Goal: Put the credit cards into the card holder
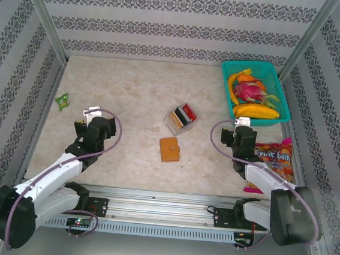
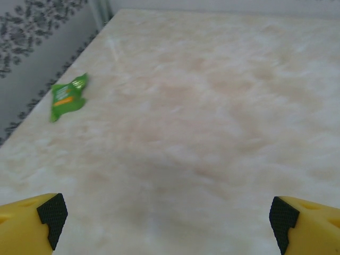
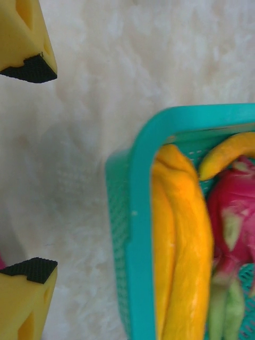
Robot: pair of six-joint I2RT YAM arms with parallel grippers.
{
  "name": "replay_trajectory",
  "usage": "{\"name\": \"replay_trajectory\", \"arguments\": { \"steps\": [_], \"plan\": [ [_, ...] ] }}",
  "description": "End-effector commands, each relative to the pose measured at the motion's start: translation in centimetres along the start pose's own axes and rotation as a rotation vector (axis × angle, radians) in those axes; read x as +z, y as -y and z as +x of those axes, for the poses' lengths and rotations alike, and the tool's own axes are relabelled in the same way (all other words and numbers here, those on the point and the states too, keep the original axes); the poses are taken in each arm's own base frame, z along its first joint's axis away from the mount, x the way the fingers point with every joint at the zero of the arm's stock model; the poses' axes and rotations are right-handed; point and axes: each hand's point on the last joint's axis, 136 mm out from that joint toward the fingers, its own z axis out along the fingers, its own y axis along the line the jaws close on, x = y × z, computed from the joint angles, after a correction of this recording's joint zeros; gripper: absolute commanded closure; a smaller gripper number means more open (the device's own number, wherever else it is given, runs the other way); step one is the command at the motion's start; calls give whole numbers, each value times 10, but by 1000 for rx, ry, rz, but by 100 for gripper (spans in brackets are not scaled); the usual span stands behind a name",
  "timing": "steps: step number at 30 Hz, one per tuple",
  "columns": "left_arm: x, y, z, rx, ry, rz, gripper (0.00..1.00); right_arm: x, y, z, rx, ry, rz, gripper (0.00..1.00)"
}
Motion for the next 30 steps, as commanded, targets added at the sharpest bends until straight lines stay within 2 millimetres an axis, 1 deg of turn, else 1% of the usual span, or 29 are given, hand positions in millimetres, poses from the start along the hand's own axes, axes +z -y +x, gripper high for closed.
{"name": "replay_trajectory", "arguments": {
  "steps": [1,3,4,5,6,7,8,9,10,11,12,13,14,15,16,17,18,20,21,23,24,30],
  "plan": [
    [12,-13,-18,39,144,-47,0,6,-10,-39,20,192,-90,12],
    [27,-14,-8,23,124,-42,0,11,-14,-43,6,200,-131,12],
    [36,-12,-4,39,106,-40,0,15,-16,-43,-15,206,-143,12],
    [44,-5,-2,68,98,-22,0,21,-16,-43,-15,213,-141,12],
    [49,3,-3,92,84,1,0,27,-14,-41,0,201,-140,13],
    [54,14,-7,114,105,43,0,31,-8,-38,27,184,-125,13],
    [58,21,-10,122,134,71,0,32,-5,-36,47,185,-143,13],
    [60,25,-16,111,175,88,0,33,-7,-31,54,199,-161,13],
    [65,29,-19,112,189,106,0,35,-8,-34,57,247,-168,12],
    [71,35,-18,134,178,132,0,35,-5,-27,71,250,-151,11],
    [76,39,-17,145,174,152,0,36,-3,-21,73,206,-139,11],
    [85,41,-12,149,158,160,0,40,-1,-28,67,168,-121,12],
    [90,37,-10,132,142,147,0,43,2,-30,83,174,-116,3],
    [90,33,-8,105,123,166,0,42,5,-29,96,193,-105,2],
    [91,30,-5,67,141,207,0,42,6,-29,96,189,-98,2],
    [94,26,4,39,147,211,0,42,6,-27,91,167,-97,2],
    [95,20,1,12,197,183,0,42,5,-28,91,173,-100,2],
    [100,15,7,-5,104,165,0,41,5,-28,89,175,-100,2],
    [106,13,0,-12,124,145,0,42,5,-28,85,175,-101,2],
    [106,14,5,-6,87,147,0,41,5,-29,86,178,-99,2],
    [106,14,4,-5,110,146,0,42,4,-28,85,171,-102,2],
    [106,16,4,1,105,155,0,42,4,-28,87,176,-103,2]
  ]
}}
